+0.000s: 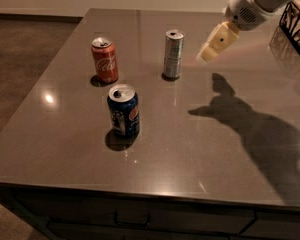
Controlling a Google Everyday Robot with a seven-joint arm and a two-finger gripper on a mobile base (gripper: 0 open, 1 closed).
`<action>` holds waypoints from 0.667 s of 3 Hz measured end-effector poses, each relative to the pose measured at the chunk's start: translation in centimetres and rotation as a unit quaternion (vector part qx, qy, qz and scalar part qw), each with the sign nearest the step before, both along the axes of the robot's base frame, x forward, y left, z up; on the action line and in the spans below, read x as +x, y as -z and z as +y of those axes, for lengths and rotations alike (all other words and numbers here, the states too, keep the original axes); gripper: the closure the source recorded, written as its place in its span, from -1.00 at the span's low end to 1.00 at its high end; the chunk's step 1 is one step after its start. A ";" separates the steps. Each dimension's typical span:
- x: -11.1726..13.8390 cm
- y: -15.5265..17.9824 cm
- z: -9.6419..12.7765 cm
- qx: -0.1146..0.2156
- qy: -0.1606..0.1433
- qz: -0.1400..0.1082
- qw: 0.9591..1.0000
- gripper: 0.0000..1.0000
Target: Move redbull can near coke can
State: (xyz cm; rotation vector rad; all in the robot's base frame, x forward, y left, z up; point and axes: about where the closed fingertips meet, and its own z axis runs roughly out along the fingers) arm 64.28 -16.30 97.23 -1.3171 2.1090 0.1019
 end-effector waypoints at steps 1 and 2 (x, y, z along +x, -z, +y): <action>2.2 0.8 0.6 0.026 0.006 -0.004 1.000 -1.00; 4.1 1.7 1.8 0.050 0.004 -0.004 0.999 -1.00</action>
Offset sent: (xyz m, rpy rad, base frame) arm 0.0640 0.0278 -0.0225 0.1580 -0.0160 -0.0083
